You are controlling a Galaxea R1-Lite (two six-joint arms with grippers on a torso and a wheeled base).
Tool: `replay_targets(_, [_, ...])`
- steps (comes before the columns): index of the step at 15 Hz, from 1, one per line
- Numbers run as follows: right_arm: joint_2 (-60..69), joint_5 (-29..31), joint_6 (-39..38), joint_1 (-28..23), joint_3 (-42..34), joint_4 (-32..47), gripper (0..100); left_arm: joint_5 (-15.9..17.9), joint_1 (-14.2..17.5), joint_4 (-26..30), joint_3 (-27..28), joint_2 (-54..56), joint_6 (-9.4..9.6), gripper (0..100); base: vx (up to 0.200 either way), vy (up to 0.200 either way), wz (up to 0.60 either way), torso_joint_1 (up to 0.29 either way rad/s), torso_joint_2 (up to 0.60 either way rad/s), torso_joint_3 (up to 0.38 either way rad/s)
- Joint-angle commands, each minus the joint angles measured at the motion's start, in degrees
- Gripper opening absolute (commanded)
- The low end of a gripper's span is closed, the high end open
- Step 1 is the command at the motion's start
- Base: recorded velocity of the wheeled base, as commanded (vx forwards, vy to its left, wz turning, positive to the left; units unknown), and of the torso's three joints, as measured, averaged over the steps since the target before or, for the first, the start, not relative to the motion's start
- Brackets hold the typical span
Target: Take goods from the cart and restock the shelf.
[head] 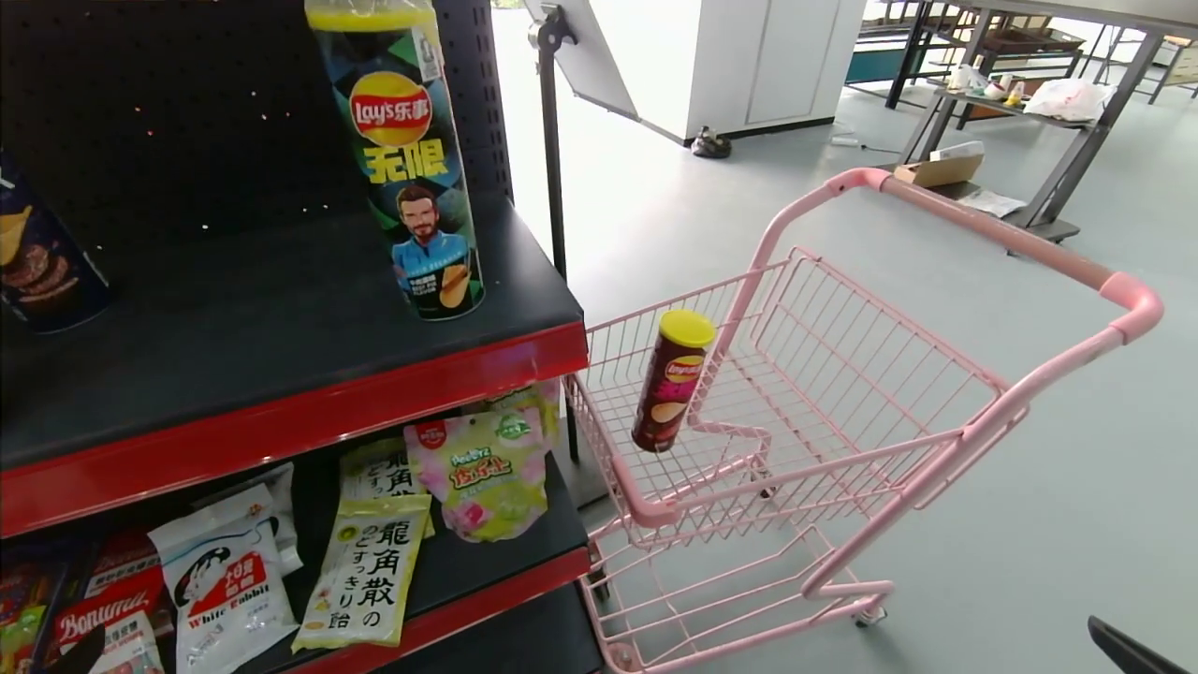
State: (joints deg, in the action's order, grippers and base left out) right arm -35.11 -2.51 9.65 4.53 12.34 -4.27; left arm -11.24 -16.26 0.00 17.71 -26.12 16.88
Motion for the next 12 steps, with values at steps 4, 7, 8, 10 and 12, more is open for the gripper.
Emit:
replay_targets(4, [-0.66, 0.05, 0.19, 0.04, -0.56, 0.05, 100, -0.01, 0.00, 0.00, -0.05, -0.07, -0.01, 100, 0.000, 0.000, 0.00, -0.123, 0.50, 0.375])
replay_targets(7, [-4.62, -0.04, 1.42, 0.21, -0.03, -0.39, 100, -0.01, 0.00, 0.00, -0.05, 0.11, -0.01, 100, 0.000, 0.000, 0.00, -0.064, 0.32, 0.247])
replay_targets(8, [-9.19, -0.30, 1.42, 0.21, 2.96, -0.74, 100, -0.01, 0.00, -0.09, -0.13, 0.46, -0.01, 100, 0.000, 0.000, 0.00, -0.022, 0.09, 0.080])
replay_targets(10, [-18.59, -1.27, 1.07, 0.21, 11.04, -0.83, 100, 0.08, 0.00, -0.09, -0.31, 0.55, -0.18, 100, 0.000, 0.000, 0.00, -0.006, 0.03, 0.021])
replay_targets(12, [-32.92, -2.50, -0.60, 2.85, 19.92, -7.07, 100, 0.69, 0.00, 0.00, -0.31, 0.46, -0.54, 100, 0.000, 0.000, 0.00, 0.000, 0.00, 0.000])
